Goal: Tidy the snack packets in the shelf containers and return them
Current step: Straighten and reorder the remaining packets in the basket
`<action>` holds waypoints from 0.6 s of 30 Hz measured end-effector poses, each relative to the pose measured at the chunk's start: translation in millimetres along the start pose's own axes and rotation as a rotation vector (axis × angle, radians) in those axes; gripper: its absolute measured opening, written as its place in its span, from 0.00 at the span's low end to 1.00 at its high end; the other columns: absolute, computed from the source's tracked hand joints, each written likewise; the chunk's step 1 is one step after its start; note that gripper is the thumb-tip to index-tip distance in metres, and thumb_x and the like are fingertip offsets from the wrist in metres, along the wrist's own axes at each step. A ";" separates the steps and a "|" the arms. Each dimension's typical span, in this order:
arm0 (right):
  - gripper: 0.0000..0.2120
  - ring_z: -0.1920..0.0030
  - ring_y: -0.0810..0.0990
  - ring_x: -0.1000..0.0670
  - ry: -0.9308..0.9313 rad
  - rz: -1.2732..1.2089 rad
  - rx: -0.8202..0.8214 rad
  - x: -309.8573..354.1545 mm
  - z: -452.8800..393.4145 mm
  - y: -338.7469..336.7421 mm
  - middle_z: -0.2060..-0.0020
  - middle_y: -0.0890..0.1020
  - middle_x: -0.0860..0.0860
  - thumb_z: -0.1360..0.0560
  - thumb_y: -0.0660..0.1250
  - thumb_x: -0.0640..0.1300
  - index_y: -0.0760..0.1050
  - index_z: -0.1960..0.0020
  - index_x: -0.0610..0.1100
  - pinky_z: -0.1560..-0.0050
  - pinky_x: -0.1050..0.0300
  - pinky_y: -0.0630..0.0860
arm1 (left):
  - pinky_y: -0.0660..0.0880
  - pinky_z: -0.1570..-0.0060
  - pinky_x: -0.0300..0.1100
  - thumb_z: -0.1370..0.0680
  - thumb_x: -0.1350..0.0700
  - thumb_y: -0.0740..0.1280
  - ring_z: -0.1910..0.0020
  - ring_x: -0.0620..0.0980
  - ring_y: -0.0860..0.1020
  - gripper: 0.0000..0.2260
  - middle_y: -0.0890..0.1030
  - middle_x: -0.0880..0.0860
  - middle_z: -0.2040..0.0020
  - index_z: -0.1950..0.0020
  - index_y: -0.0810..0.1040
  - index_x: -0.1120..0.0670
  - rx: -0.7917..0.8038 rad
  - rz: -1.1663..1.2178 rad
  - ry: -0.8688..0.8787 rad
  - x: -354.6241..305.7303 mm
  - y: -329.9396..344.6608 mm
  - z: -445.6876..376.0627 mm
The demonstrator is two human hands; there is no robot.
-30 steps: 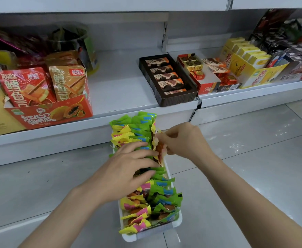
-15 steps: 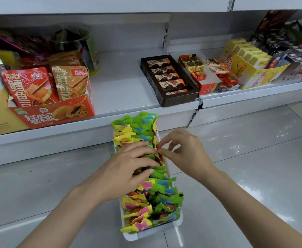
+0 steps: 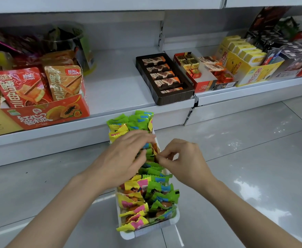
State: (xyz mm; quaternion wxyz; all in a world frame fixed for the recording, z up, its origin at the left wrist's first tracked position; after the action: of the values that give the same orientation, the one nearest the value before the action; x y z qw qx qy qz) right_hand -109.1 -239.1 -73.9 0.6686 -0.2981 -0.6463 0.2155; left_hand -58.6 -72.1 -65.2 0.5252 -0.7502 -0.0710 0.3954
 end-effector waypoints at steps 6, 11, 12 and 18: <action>0.06 0.59 0.82 0.59 0.236 -0.273 -0.019 -24.6 30.7 -20.2 0.63 0.84 0.56 0.28 0.75 0.42 0.82 0.63 0.47 0.59 0.66 0.78 | 0.35 0.25 0.40 0.16 0.43 0.48 0.21 0.39 0.43 0.25 0.54 0.40 0.20 0.19 0.52 0.45 0.256 -0.264 0.009 -2.7 21.3 -9.1; 0.08 0.51 0.86 0.41 0.329 -0.714 -0.087 -23.1 44.8 -28.7 0.55 0.86 0.43 0.21 0.66 0.38 0.73 0.59 0.38 0.48 0.50 0.83 | 0.36 0.26 0.38 0.16 0.43 0.52 0.21 0.39 0.47 0.23 0.58 0.40 0.21 0.21 0.59 0.44 0.212 -0.290 0.028 4.2 18.3 -6.1; 0.09 0.50 0.85 0.39 0.322 -0.821 -0.130 -20.0 44.6 -33.7 0.50 0.85 0.43 0.19 0.63 0.38 0.70 0.58 0.38 0.48 0.46 0.83 | 0.36 0.26 0.38 0.16 0.43 0.52 0.21 0.39 0.47 0.23 0.59 0.40 0.21 0.21 0.60 0.45 0.212 -0.299 0.029 5.3 18.4 -6.0; 0.08 0.58 0.87 0.40 0.265 -0.745 -0.332 -0.6 26.2 -96.8 0.60 0.86 0.43 0.16 0.57 0.42 0.66 0.54 0.44 0.61 0.48 0.84 | 0.45 0.24 0.34 0.20 0.40 0.44 0.22 0.40 0.55 0.29 0.65 0.44 0.23 0.24 0.68 0.50 0.153 -0.025 -0.047 -6.5 9.3 -8.0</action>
State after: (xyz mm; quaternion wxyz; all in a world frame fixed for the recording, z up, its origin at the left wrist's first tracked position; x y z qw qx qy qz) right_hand -144.5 -307.0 -9.1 0.7211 -0.1728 -0.6441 -0.1878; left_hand -60.6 -85.3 -68.5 0.5842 -0.6973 -0.0620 0.4105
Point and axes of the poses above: each hand's wrist, its own z-axis away from the middle knuckle, its own y-axis out of the palm, x = y × z, the point moved 4 cm from there along -z, towards the middle knuckle
